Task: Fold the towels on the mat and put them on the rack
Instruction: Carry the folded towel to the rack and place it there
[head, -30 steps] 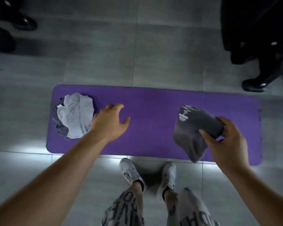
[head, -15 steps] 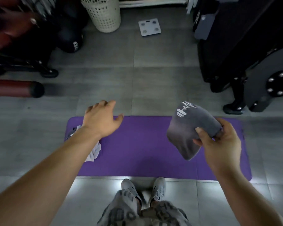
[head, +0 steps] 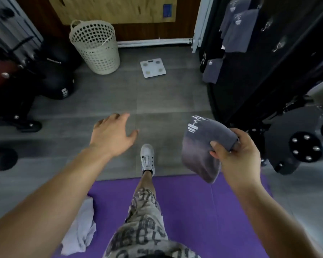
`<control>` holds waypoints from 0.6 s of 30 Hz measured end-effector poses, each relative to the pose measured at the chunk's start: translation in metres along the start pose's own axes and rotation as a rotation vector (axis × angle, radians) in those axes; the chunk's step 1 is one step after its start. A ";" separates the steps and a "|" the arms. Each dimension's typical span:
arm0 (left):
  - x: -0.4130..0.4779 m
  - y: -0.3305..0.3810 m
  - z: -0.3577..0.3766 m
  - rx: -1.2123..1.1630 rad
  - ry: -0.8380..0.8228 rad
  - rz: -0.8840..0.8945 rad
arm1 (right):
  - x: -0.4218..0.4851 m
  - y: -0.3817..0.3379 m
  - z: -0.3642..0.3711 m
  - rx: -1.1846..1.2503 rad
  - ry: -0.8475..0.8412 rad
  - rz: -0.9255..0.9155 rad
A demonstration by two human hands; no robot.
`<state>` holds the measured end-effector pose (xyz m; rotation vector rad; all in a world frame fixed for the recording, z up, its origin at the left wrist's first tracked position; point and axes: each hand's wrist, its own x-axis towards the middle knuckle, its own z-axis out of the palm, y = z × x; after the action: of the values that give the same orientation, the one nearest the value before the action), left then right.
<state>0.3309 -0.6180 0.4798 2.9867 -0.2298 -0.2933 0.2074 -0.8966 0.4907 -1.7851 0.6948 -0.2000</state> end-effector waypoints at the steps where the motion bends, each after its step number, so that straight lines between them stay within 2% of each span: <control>1: 0.038 -0.001 -0.005 0.007 0.014 0.023 | 0.030 -0.009 0.015 0.012 0.015 -0.009; 9: 0.348 0.005 -0.073 0.007 -0.050 0.143 | 0.269 -0.110 0.135 0.066 0.099 0.054; 14: 0.482 0.035 -0.119 0.041 -0.096 0.301 | 0.362 -0.163 0.148 0.179 0.157 0.070; 18: 0.583 0.094 -0.138 0.049 -0.077 0.454 | 0.443 -0.181 0.131 0.181 0.228 0.081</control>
<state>0.9112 -0.7892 0.5207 2.8602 -0.9144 -0.3508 0.6910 -1.0009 0.5211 -1.5722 0.8819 -0.4037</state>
